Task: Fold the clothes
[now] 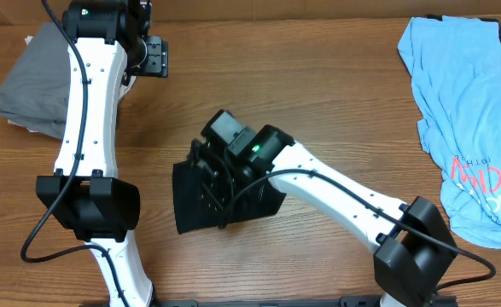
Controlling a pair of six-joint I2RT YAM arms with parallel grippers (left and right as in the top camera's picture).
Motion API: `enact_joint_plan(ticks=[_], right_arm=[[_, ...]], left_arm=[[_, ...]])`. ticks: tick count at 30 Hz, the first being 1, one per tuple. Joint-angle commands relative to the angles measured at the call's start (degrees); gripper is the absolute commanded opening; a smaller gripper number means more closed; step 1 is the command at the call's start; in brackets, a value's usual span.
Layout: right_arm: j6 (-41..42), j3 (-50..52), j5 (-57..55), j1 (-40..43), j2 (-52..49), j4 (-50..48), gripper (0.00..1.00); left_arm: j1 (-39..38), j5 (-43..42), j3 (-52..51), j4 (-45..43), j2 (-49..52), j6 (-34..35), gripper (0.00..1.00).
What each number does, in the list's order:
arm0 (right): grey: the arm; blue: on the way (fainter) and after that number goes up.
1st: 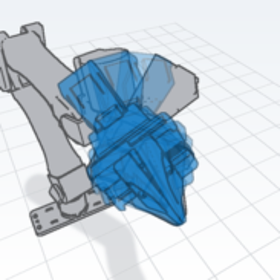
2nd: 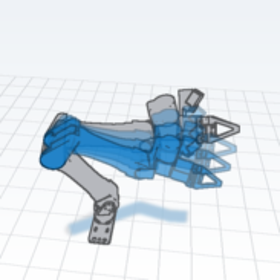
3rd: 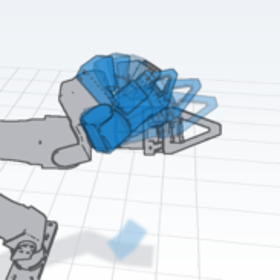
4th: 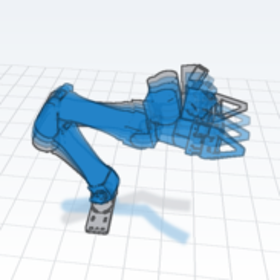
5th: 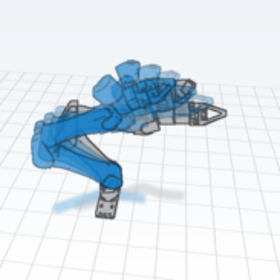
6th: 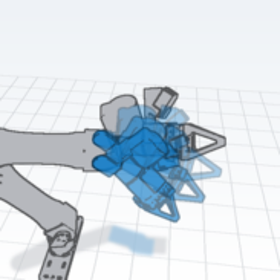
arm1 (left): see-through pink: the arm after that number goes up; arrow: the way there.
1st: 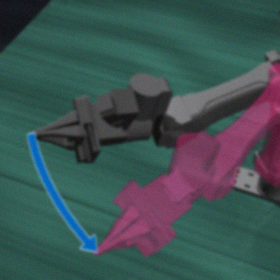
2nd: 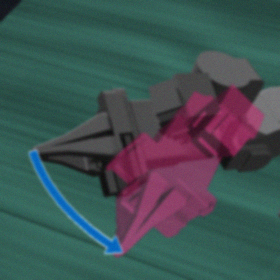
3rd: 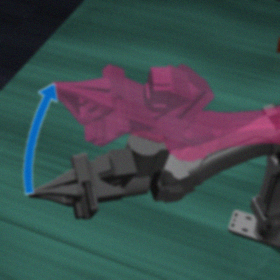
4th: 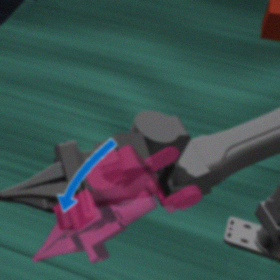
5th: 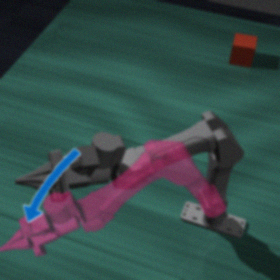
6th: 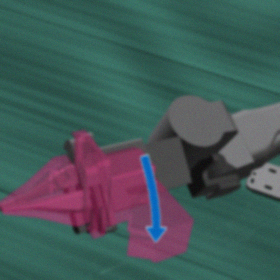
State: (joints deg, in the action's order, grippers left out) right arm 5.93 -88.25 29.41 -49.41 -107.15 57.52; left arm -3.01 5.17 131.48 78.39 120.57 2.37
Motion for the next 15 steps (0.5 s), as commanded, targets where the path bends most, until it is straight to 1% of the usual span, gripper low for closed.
enact_joint_plan(ticks=[1, 3, 6, 9, 12, 14, 15], right_arm=[[-1.66, -1.51, 0.22, 0.28, 0.61, 1.46, 0.35], [0.76, -1.53, -2.78, 1.88, 1.46, 2.08, 0.35], [1.81, -1.66, -6.29, 5.46, 3.43, 2.45, 0.35], [3.69, -1.75, -9.46, 10.47, 5.22, 3.13, 0.42], [3.61, -1.73, -13.6, 14.43, 4.87, 3.26, 0.52], [1.18, -1.73, -14.14, 16.39, 4.2, 2.8, 0.58], [-0.28, -1.73, -14.12, 17.07, 3.72, 2.51, 0.6]], left_arm=[[0.39, -0.5, -0.61, -0.17, 0.07, -0.66, 0.73], [0.76, -0.5, -0.61, 0.09, 0.07, -0.63, 0.73], [1.2, -0.5, -0.61, 0.72, 0.07, -0.63, 0.73], [1.86, -0.52, -0.63, 1.22, 0.07, -0.63, 0.73], [2.27, -0.61, -0.63, 1.18, 0.07, -0.63, 0.74], [2.4, -0.74, -0.63, 1.09, 0.07, -0.63, 0.74], [2.43, -0.72, -0.63, 1.09, 0.07, -0.63, 0.74]])
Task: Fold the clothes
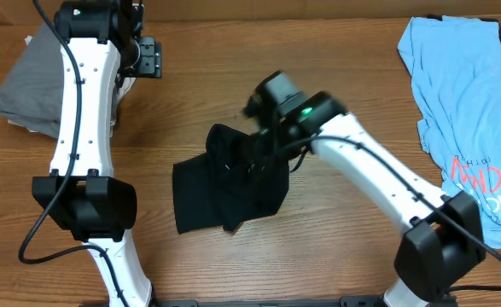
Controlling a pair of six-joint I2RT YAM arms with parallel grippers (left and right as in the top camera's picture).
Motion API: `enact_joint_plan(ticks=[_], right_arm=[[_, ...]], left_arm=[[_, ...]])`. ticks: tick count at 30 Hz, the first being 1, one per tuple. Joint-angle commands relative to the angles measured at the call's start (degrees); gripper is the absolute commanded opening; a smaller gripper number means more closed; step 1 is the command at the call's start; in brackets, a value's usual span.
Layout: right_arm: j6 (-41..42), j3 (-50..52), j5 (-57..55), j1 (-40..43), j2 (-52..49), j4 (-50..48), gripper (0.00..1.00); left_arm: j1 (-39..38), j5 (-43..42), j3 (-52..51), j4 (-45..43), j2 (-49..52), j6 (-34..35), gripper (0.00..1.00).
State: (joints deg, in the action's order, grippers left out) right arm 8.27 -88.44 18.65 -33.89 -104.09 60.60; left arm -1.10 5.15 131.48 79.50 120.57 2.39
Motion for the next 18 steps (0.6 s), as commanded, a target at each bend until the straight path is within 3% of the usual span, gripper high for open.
enact_joint_plan(ticks=[1, 6, 13, 18], right_arm=[[-4.17, -1.53, -3.37, 1.9, 0.24, -0.83, 0.64], [-10.01, -1.53, -3.15, 2.14, -2.64, -2.23, 0.82], [-9.4, -1.53, -0.11, 1.97, -7.39, -5.01, 0.8], [-6.51, -1.53, 0.83, 1.97, -8.57, -7.1, 0.69]], left_arm=[[0.52, -0.7, -0.63, -0.04, 0.07, -0.66, 0.74], [0.57, -0.7, -0.63, -0.02, 0.07, -0.66, 0.74], [0.57, -0.7, -0.63, -0.04, 0.07, -0.66, 0.74], [0.57, -0.7, -0.63, -0.02, 0.07, -0.68, 0.74]])
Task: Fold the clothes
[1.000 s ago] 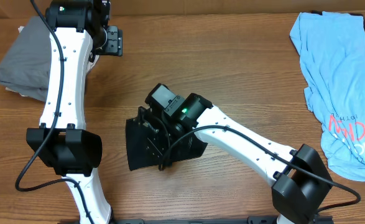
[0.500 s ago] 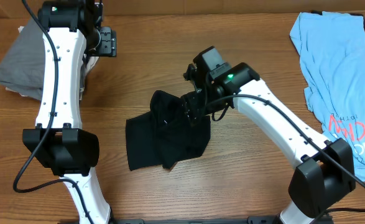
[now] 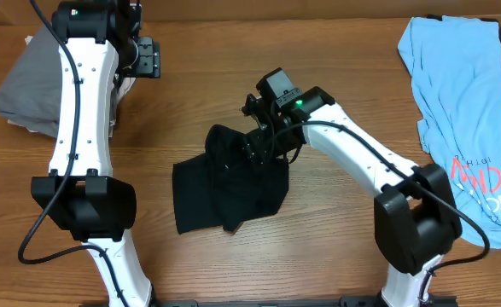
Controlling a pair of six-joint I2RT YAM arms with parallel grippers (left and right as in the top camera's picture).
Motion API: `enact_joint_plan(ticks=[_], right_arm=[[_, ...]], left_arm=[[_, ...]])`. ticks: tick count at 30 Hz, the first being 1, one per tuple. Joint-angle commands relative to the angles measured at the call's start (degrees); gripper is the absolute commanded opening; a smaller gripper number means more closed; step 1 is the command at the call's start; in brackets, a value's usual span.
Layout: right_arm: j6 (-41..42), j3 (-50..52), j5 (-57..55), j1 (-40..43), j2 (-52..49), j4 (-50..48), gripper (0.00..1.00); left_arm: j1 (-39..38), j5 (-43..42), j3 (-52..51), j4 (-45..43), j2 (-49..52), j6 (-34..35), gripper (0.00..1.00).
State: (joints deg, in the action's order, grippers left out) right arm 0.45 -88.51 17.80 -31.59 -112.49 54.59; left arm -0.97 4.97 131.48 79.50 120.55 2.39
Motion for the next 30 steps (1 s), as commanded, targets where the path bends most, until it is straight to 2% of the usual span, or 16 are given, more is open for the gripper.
enact_joint_plan(ticks=[1, 5, 9, 11, 13, 15, 23, 30], right_arm=[[1.29, -1.46, 2.84, -0.33, -0.15, -1.81, 0.66], [1.27, -1.46, 6.25, -0.33, -0.15, -2.27, 0.59], [1.25, -1.46, 6.75, -1.01, -0.15, -1.31, 0.45], [1.2, -1.46, 6.73, -1.84, -0.15, -0.68, 0.34], [1.03, -1.46, 6.73, -2.45, -0.15, -0.15, 0.16], [1.03, -1.49, 7.06, -2.8, 0.04, 0.55, 0.04], [-0.72, -3.21, 12.76, -4.68, 4.61, 5.79, 0.04], [-0.63, -3.8, 12.76, -14.95, 7.63, 6.75, 0.04]], left_arm=[[0.44, -0.52, -0.63, -0.02, 0.09, -0.66, 0.74], [0.44, -0.52, -0.63, -0.04, 0.09, -0.68, 0.74], [0.44, -0.52, -0.63, -0.04, 0.09, -0.66, 0.74], [0.44, -0.52, -0.63, -0.04, 0.09, -0.66, 0.74], [0.44, -0.52, -0.63, -0.02, 0.09, -0.66, 0.74], [0.44, -0.52, -0.63, -0.02, 0.09, -0.68, 0.74], [0.72, -0.48, -0.63, -0.68, 0.09, -0.66, 0.73], [2.32, -0.5, -0.63, -2.73, 0.09, -0.66, 0.73]])
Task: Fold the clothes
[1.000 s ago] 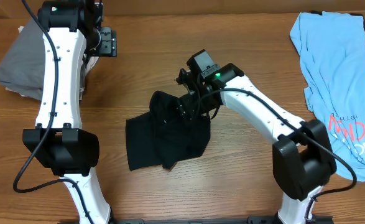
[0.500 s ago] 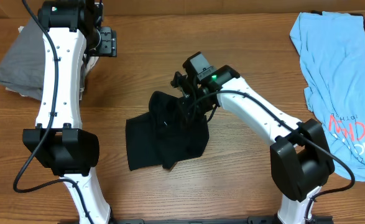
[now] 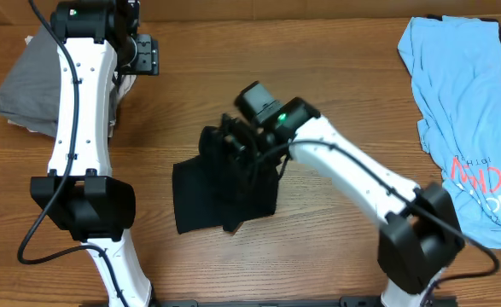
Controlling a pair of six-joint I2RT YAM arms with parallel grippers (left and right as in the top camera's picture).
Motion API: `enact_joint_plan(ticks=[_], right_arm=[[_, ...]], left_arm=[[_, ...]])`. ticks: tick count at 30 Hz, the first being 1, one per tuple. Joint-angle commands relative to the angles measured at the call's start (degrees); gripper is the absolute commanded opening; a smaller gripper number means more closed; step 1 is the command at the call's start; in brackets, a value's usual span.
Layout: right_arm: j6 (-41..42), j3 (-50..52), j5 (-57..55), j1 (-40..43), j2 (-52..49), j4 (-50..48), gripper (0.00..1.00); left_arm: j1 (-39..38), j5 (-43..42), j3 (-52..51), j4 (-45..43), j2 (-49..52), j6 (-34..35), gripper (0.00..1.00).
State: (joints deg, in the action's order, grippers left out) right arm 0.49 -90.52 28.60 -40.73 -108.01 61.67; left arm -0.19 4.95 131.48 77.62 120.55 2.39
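Note:
A black garment (image 3: 218, 198) lies crumpled in the middle of the table, its upper part bunched up. My right gripper (image 3: 235, 150) is low over that bunched upper edge, and its fingers seem closed in the cloth, though the black fabric hides them. My left gripper (image 3: 144, 55) hovers at the far left, beside a folded grey garment (image 3: 26, 87), with nothing in it. Whether its jaws are apart cannot be read from above.
A light blue printed shirt (image 3: 468, 119) lies spread along the right edge of the table, with a dark item under its far corner. The left arm's links run down the left side, from the grey garment to the front edge.
My right gripper has moved left from the garment's upper right edge to its upper middle. The cloth's right edge has drawn in leftward with it. The left arm has stayed put.
At first my right gripper was down on the left half of the black garment. It then stood to the right, with the cloth's upper part raised into a hump, and later at the upper right edge. Now it is back over the upper middle and the garment is narrower.

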Motion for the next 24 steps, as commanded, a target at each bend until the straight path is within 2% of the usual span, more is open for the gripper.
enact_joint_plan(ticks=[1, 6, 7, 9, 10, 11, 13, 21, 22, 24], right_arm=[[-0.66, -1.62, 1.95, -7.54, 2.99, -0.83, 0.04], [-0.31, -1.4, 0.7, -15.17, 1.33, -3.87, 0.04], [-0.31, -1.38, -0.02, -16.0, 1.2, -3.98, 0.09], [-0.33, -1.38, -1.68, -16.79, 1.2, -3.91, 0.58], [-0.35, -1.4, -2.23, -16.79, 1.2, -3.8, 0.68], [-0.33, -1.44, -2.47, -16.76, 1.22, -3.65, 0.73], [-0.22, -1.6, -2.54, -15.56, 1.27, -3.04, 0.77], [4.48, -4.0, -3.06, -2.4, 1.27, 4.7, 0.77], [4.46, -3.56, -3.04, -0.59, 1.27, 5.38, 0.76], [3.93, -2.19, -3.04, 2.23, 1.27, 5.99, 0.69]], left_arm=[[1.86, -0.5, -0.63, -1.14, 0.09, -0.66, 0.73], [3.87, -0.5, -0.63, -1.57, 0.09, -0.66, 0.73], [4.17, -0.5, -0.63, -1.57, 0.09, -0.63, 0.73], [4.74, -0.52, -0.63, -1.49, 0.09, -0.63, 0.73], [4.92, -0.52, -0.63, -1.42, 0.09, -0.63, 0.73], [5.09, -0.55, -0.63, -1.38, 0.09, -0.61, 0.73], [5.25, -0.52, -0.63, -1.36, 0.09, -0.63, 0.73], [5.27, -0.55, -0.63, -1.36, 0.09, -0.63, 0.74], [5.27, -0.55, -0.63, -1.36, 0.09, -0.61, 0.74], [5.27, -0.55, -0.63, -1.4, 0.09, -0.46, 0.74]])
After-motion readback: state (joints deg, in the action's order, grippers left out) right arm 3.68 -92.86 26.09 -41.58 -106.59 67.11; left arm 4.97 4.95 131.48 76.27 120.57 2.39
